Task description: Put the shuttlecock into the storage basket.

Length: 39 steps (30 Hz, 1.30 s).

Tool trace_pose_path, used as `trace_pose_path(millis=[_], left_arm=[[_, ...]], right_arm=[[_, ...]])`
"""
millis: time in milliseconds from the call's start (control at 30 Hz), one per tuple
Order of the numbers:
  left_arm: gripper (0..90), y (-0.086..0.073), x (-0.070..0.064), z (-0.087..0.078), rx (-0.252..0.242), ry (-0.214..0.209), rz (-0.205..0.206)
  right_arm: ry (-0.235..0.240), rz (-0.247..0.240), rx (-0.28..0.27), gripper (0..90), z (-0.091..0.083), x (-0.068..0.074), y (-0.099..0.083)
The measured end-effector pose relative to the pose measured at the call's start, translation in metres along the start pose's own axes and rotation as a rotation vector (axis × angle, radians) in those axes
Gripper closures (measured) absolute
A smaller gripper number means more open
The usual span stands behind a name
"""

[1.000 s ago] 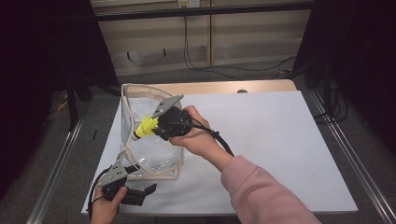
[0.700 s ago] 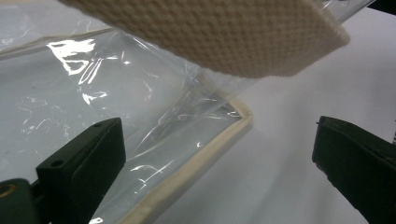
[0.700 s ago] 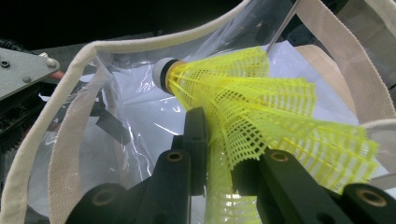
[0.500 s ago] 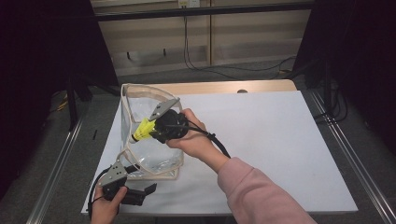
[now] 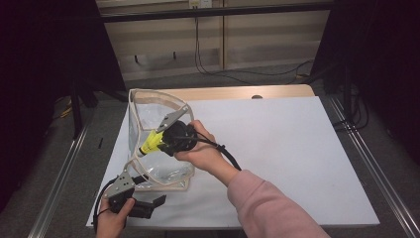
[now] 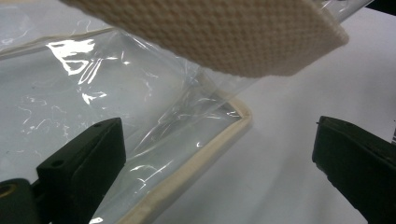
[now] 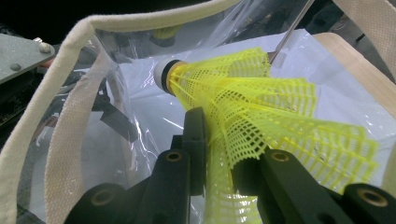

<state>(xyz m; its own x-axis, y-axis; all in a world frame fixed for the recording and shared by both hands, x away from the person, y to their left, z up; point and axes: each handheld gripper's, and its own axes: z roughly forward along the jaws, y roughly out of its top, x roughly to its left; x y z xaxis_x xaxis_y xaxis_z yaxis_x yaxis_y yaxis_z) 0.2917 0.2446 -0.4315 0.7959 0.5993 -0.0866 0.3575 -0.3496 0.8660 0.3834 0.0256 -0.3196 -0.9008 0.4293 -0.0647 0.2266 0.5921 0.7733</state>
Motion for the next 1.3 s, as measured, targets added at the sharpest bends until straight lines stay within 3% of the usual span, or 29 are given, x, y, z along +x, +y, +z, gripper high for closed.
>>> trace_pose_path(millis=[1133, 1300], left_arm=[[2.7, 0.0, 0.0, 0.0, 0.0, 0.002, -0.001], [2.7, 0.0, 0.0, 0.0, 0.001, 0.006, -0.001]], right_arm=[[-0.008, 0.015, 0.038, 77.9, 0.011, 0.001, -0.011], [0.004, 0.012, 0.048, 84.3, 0.013, 0.001, -0.012]])
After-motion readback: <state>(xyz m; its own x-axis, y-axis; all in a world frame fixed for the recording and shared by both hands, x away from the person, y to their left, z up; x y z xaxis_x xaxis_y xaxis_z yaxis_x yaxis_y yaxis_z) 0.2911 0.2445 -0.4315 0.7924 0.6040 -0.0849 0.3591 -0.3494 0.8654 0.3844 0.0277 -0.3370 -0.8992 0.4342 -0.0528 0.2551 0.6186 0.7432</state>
